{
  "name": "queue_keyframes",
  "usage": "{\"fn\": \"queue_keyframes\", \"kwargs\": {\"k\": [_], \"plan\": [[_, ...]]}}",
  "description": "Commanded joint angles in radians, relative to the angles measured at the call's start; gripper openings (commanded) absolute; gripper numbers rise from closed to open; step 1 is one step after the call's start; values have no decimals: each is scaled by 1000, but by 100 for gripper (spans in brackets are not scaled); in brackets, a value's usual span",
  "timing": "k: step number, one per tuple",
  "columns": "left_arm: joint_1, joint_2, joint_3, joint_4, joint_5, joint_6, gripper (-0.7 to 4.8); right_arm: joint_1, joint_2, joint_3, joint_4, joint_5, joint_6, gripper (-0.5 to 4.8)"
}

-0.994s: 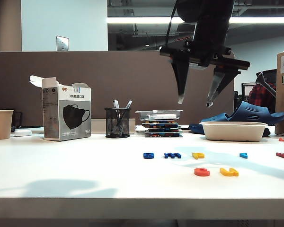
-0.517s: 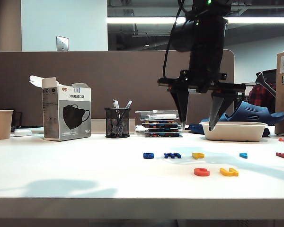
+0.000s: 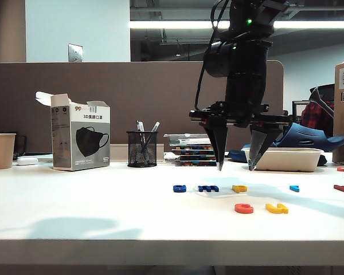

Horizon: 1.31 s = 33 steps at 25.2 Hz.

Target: Select the appropriate letters from the row of letter magnets placed on the table to arrange into the word "cup".

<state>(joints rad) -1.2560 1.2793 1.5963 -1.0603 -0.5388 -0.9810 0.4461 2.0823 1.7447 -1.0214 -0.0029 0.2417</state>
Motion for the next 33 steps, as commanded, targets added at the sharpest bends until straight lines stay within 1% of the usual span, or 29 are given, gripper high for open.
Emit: {"fn": "queue_keyframes", "kwargs": {"k": [1, 3, 7, 12, 23, 33], "plan": [[0, -2, 4, 0, -7, 5, -5, -6, 1, -4, 9, -3, -2, 297], [0, -2, 4, 0, -7, 5, -5, -10, 5, -12, 10, -5, 5, 297], [0, -2, 4, 0, -7, 5, -5, -23, 8, -40, 32, -48, 41, 297], [0, -2, 4, 0, -7, 5, -5, -23, 11, -40, 53, -43, 74, 297], [0, -2, 4, 0, -7, 5, -5, -23, 36, -40, 54, -41, 84, 297], [0, -2, 4, 0, -7, 5, -5, -23, 38, -40, 54, -40, 131, 292]]}}
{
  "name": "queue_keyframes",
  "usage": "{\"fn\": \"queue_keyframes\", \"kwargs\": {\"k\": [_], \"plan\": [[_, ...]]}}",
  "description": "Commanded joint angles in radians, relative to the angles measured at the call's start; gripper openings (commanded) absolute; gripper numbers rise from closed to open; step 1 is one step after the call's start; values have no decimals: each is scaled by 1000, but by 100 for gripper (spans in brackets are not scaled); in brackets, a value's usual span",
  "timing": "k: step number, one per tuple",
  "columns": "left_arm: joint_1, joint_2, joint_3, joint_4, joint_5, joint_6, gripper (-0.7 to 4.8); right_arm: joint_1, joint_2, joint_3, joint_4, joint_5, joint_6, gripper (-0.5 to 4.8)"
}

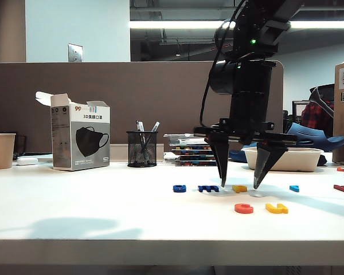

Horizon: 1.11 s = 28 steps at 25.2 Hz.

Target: Select the appropriate letters from the row of letter magnets placed on the table to arrange into the word "cup".

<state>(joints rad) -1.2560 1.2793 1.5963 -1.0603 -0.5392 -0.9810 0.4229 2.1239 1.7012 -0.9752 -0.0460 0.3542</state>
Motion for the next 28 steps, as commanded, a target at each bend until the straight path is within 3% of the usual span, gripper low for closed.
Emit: {"fn": "queue_keyframes", "kwargs": {"k": [1, 13, 17, 28], "plan": [[0, -2, 4, 0, -6, 5, -5, 0, -3, 3, 8, 3, 19, 292], [0, -2, 4, 0, -6, 5, -5, 1, 34, 5, -26, 3, 16, 291], [0, -2, 4, 0, -6, 5, -5, 1, 34, 5, -24, 3, 16, 235], [0, -2, 4, 0, -6, 5, -5, 1, 34, 5, -17, 2, 12, 228]]}}
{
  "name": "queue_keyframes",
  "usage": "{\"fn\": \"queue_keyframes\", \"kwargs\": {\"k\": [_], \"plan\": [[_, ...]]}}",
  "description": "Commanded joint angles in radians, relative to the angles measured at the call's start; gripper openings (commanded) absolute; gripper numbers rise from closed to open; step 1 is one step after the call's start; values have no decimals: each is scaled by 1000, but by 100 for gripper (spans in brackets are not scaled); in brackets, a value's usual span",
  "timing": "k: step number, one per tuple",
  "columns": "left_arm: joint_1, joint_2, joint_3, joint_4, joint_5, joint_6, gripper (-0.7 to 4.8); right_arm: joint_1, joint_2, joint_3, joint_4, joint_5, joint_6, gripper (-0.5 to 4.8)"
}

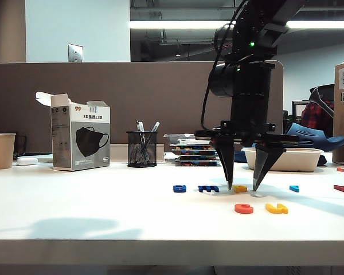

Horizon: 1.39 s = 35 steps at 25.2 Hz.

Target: Select the appropriate letters from the row of letter magnets placed on the table to arrange into the word "cup".

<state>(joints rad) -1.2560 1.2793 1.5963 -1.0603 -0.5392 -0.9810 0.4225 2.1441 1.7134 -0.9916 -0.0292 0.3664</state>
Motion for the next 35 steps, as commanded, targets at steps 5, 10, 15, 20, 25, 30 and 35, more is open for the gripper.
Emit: {"fn": "queue_keyframes", "kwargs": {"k": [5, 10, 15, 20, 25, 30, 35], "plan": [[0, -2, 4, 0, -6, 5, -5, 1, 14, -8, 0, -14, 0, 226], [0, -2, 4, 0, -6, 5, -5, 1, 14, -8, -2, -14, 0, 198], [0, -2, 4, 0, -6, 5, -5, 1, 14, -8, -2, -14, 0, 198], [0, -2, 4, 0, -6, 5, -5, 1, 14, -8, -2, -14, -1, 198], [0, -2, 4, 0, -6, 5, -5, 1, 14, -8, 2, -14, -22, 198], [0, -2, 4, 0, -6, 5, -5, 1, 14, -8, 2, -14, -36, 198], [0, -2, 4, 0, -6, 5, -5, 1, 14, -8, 2, -14, -53, 198]]}}
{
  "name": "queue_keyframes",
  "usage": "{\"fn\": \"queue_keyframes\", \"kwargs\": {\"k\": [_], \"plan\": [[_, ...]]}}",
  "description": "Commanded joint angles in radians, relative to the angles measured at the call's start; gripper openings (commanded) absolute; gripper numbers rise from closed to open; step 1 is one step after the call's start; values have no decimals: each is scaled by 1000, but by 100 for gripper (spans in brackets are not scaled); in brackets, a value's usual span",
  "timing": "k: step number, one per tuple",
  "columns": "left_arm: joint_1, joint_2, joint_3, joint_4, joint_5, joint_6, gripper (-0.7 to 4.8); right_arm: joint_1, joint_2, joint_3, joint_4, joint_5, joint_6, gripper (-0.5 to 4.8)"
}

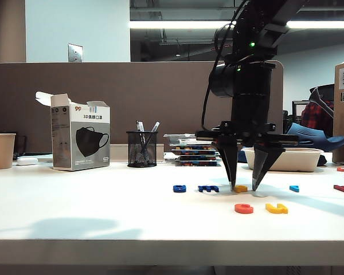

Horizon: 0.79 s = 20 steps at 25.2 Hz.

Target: Select the appropriate letters from the row of letter magnets placed on the table to arrange into the word "cup".

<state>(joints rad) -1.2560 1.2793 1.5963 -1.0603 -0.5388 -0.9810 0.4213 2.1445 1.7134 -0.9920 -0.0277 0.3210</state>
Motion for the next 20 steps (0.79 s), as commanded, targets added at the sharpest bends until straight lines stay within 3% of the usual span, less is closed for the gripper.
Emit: {"fn": "queue_keyframes", "kwargs": {"k": [1, 20], "plan": [[0, -2, 4, 0, -7, 5, -5, 2, 13, -8, 3, -16, -7, 198], [0, -2, 4, 0, -7, 5, -5, 3, 13, -8, 1, -20, 6, 197]]}}
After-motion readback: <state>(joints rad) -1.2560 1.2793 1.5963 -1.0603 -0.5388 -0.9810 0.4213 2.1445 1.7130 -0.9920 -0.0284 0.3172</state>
